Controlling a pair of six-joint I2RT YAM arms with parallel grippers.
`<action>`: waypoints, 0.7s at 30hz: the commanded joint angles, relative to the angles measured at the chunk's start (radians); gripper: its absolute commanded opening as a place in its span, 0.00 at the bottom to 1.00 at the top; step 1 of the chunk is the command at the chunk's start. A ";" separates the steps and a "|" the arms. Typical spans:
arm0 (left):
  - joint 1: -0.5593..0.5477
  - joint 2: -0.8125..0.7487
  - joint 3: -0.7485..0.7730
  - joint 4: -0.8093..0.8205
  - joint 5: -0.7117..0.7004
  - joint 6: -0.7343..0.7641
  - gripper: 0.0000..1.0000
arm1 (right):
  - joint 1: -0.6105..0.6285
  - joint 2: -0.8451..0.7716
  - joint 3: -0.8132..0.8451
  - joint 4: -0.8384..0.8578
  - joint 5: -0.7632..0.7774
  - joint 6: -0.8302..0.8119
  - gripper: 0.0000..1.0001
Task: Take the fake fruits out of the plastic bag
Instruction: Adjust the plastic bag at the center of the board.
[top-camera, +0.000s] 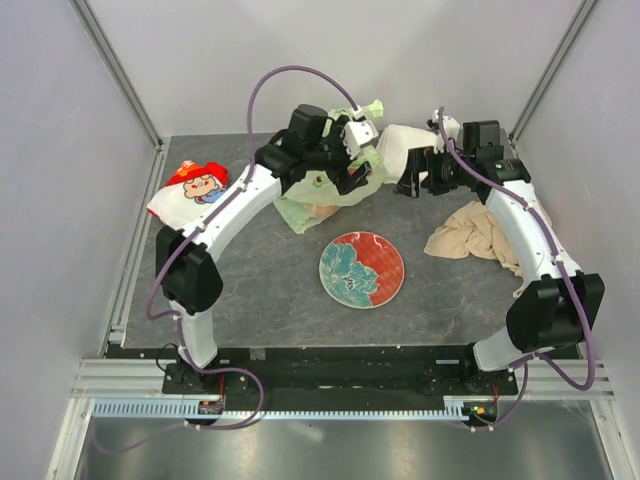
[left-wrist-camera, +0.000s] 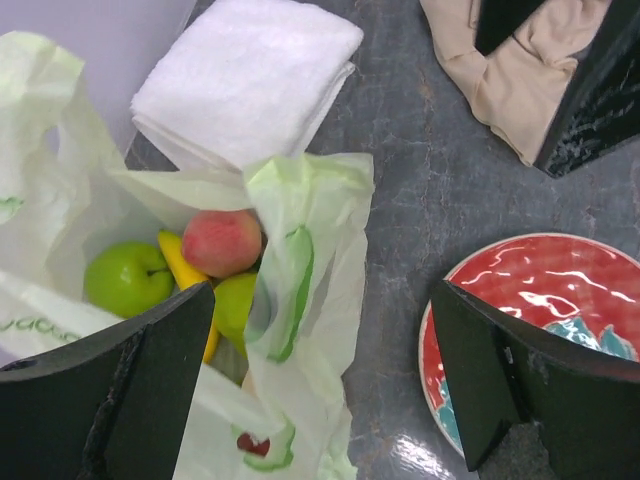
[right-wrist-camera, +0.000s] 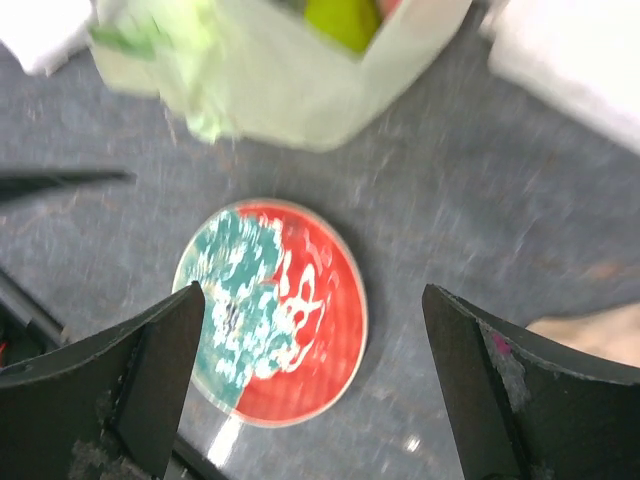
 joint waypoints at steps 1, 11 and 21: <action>-0.016 0.052 0.085 0.049 -0.070 0.110 0.92 | -0.008 0.028 0.076 0.185 0.043 0.021 0.98; -0.025 -0.106 -0.095 0.018 -0.070 0.113 0.10 | 0.015 0.390 0.384 0.380 0.003 0.161 0.98; -0.026 -0.403 -0.377 -0.077 -0.067 0.199 0.06 | 0.138 0.602 0.636 0.429 0.167 0.081 0.98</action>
